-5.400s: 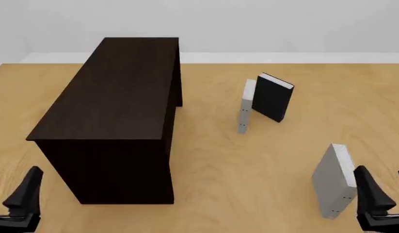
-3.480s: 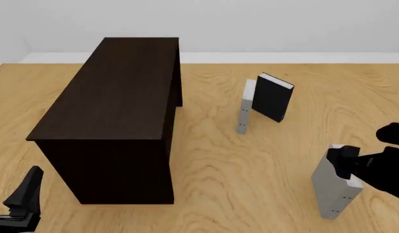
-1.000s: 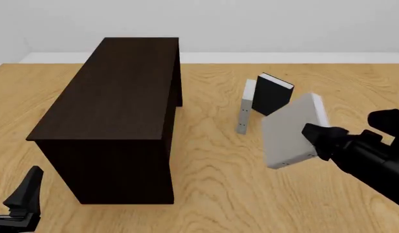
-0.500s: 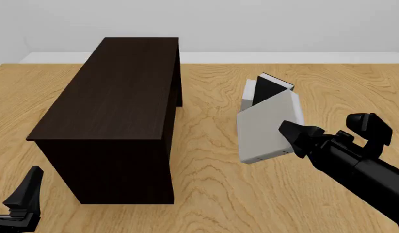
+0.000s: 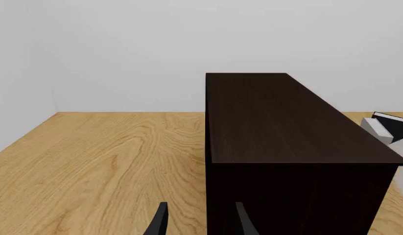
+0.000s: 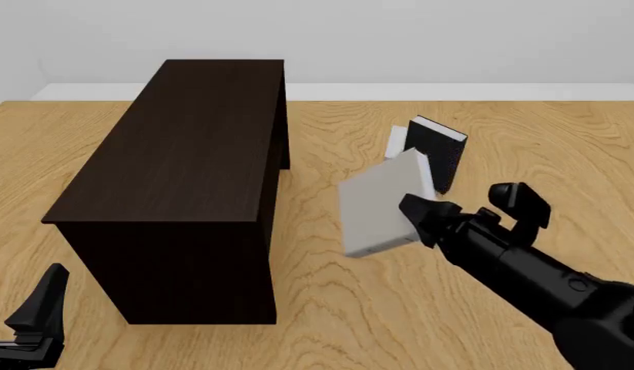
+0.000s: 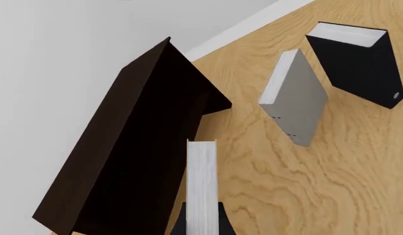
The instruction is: Pick up the book on the right and place it under the cabinet shelf.
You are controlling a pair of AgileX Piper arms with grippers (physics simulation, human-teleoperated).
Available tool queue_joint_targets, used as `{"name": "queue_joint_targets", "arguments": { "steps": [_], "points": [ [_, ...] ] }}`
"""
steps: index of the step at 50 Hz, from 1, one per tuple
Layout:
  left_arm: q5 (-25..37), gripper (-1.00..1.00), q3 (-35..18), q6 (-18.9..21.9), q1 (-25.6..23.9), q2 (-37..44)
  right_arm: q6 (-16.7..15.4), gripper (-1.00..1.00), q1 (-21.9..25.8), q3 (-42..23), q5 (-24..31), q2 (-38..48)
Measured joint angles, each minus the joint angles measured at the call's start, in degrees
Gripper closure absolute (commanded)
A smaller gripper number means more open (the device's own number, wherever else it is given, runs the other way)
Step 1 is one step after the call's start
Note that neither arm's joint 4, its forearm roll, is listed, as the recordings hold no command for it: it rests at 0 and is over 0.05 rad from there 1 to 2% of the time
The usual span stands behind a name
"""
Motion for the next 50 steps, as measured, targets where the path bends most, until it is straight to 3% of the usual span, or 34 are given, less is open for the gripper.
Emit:
{"name": "queue_joint_targets", "arguments": {
  "steps": [31,50],
  "points": [
    [0.0,-1.0,0.0,0.0,0.0,0.0,7.9,1.0,2.1,1.3,-23.9,18.2],
    [0.0,-1.0,0.0,0.0,0.0,0.0,11.2,1.0,4.2,-0.1,-33.0,27.5]
  ]
}}
